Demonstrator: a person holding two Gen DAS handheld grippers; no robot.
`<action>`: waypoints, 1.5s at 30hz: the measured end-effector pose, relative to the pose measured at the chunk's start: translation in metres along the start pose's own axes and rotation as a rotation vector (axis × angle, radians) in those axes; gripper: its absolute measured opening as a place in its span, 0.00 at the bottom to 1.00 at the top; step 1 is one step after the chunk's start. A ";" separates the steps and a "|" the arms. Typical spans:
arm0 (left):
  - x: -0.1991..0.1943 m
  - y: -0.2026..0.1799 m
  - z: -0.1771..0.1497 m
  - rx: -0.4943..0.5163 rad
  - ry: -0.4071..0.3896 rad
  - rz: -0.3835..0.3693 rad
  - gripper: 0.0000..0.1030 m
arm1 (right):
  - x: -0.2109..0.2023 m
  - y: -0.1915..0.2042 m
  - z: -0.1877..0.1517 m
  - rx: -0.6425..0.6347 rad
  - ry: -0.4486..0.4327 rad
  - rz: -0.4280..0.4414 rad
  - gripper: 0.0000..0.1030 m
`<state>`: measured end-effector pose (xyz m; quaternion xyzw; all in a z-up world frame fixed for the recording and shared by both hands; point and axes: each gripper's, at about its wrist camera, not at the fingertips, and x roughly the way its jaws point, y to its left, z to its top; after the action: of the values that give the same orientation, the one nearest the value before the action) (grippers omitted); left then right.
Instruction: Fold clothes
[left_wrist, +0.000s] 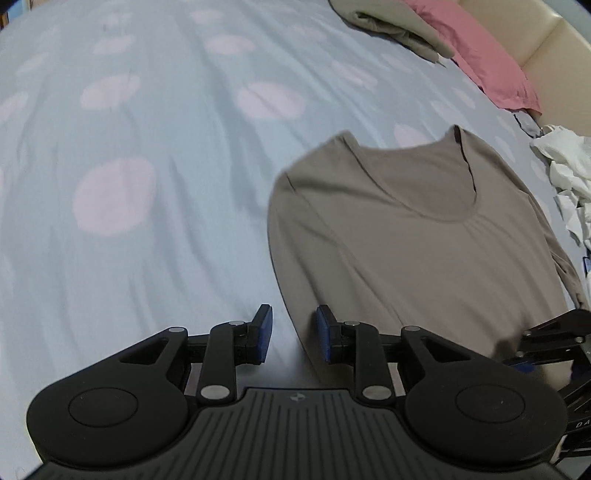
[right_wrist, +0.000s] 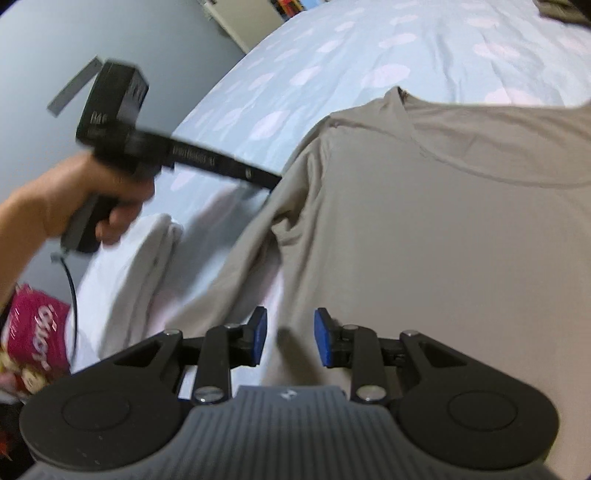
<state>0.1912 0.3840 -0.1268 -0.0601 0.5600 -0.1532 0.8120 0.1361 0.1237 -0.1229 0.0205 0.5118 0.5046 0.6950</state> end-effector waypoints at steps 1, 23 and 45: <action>0.001 0.000 -0.001 -0.006 0.001 -0.006 0.22 | 0.003 0.003 0.000 0.014 0.000 0.009 0.31; -0.050 0.041 -0.022 -0.160 -0.148 0.029 0.16 | 0.044 0.025 0.015 0.080 -0.059 -0.056 0.31; -0.041 0.028 -0.054 -0.101 -0.065 0.021 0.18 | 0.031 0.013 0.017 0.227 -0.097 -0.153 0.03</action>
<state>0.1332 0.4275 -0.1180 -0.1000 0.5409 -0.1141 0.8273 0.1393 0.1607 -0.1291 0.0842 0.5316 0.3875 0.7485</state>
